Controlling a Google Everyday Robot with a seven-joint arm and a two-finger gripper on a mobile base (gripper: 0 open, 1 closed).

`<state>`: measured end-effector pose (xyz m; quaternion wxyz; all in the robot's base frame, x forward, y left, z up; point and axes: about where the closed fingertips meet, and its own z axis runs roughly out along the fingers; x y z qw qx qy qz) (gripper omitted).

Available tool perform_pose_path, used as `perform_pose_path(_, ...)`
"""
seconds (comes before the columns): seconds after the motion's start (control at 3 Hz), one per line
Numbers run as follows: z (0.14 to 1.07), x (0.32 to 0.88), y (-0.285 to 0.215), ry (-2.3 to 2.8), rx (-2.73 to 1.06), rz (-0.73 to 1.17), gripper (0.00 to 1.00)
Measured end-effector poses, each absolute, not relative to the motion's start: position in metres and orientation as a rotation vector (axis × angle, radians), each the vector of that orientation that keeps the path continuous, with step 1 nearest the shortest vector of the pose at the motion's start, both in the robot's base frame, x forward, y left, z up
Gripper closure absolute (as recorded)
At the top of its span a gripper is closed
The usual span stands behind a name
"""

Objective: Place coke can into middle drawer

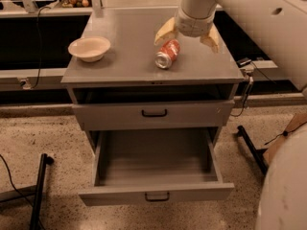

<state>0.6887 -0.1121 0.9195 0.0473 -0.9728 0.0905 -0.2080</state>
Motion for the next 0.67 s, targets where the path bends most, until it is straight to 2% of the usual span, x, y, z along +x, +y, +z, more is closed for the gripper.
perform_pose_path(0.67,0.892,0.738,-0.091,0.336,-2.964,-0.762,0.0)
